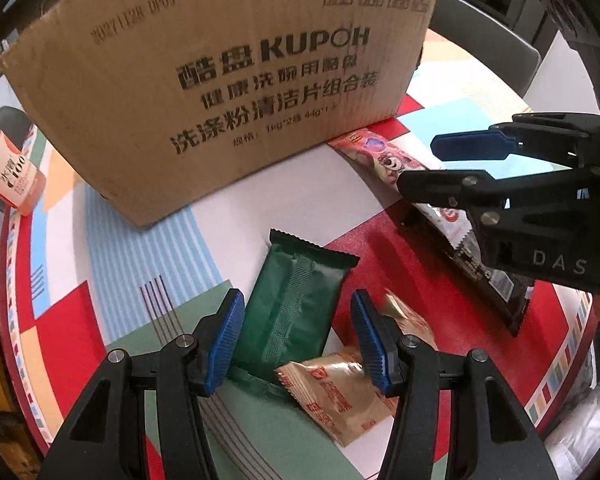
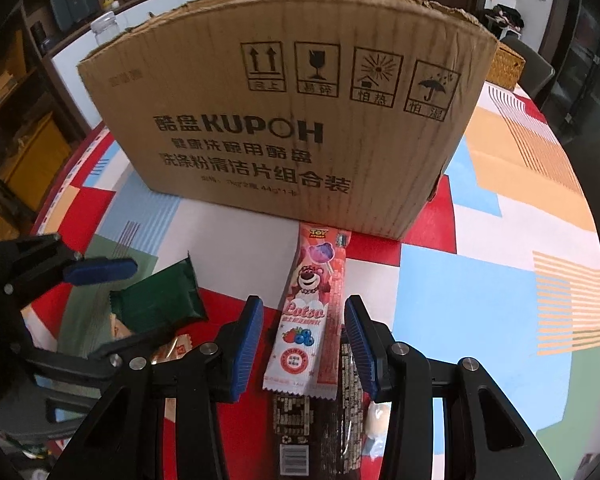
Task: Organize snacks
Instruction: 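Lower both tools toward the green bar and the Lotso candy stick, then grasp the green bar with the left tool while the right tool grasps the Lotso candy stick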
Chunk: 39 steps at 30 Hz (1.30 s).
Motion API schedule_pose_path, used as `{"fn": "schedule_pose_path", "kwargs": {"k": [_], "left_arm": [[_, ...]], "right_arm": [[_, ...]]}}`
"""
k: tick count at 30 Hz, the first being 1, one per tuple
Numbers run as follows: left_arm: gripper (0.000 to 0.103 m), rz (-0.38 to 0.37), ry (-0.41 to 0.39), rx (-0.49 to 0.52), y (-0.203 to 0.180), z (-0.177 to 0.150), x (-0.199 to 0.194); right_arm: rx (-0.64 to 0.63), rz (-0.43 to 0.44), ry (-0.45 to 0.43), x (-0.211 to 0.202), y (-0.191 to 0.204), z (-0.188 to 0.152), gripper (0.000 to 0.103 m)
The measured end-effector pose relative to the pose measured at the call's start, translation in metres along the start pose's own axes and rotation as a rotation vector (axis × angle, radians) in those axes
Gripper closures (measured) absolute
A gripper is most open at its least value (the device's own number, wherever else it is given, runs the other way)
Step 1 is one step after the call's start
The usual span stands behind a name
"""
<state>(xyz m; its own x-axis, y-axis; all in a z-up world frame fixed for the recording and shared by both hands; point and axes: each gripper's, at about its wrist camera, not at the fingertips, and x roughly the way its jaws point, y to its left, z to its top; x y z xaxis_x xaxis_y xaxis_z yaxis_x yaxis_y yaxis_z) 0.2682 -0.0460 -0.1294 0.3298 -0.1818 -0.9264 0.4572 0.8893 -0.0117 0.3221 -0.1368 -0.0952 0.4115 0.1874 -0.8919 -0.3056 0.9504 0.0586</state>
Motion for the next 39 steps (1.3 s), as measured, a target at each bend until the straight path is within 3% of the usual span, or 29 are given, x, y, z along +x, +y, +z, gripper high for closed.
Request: {"fn": "schedule_pose_path", "kwargs": {"k": [10, 15, 26, 28, 39], "left_arm": [[0.049, -0.004, 0.000, -0.059, 0.009, 0.007, 0.015], [0.059, -0.006, -0.022, -0.089, 0.014, 0.009, 0.014], [0.059, -0.030, -0.046, -0.153, 0.028, 0.007, 0.008], [0.059, -0.030, -0.054, -0.163, 0.031, 0.006, 0.004], [0.059, -0.010, -0.146, -0.179, 0.041, -0.005, -0.046]], "right_arm": [[0.038, -0.005, 0.029, 0.022, -0.003, 0.013, 0.060], [0.047, -0.010, 0.043, 0.034, -0.001, 0.015, 0.060], [0.071, -0.025, 0.045, 0.051, 0.002, 0.025, 0.061], [0.072, -0.031, 0.042, 0.051, 0.003, 0.024, 0.069], [0.075, 0.015, -0.011, 0.015, -0.003, 0.022, 0.071]]}}
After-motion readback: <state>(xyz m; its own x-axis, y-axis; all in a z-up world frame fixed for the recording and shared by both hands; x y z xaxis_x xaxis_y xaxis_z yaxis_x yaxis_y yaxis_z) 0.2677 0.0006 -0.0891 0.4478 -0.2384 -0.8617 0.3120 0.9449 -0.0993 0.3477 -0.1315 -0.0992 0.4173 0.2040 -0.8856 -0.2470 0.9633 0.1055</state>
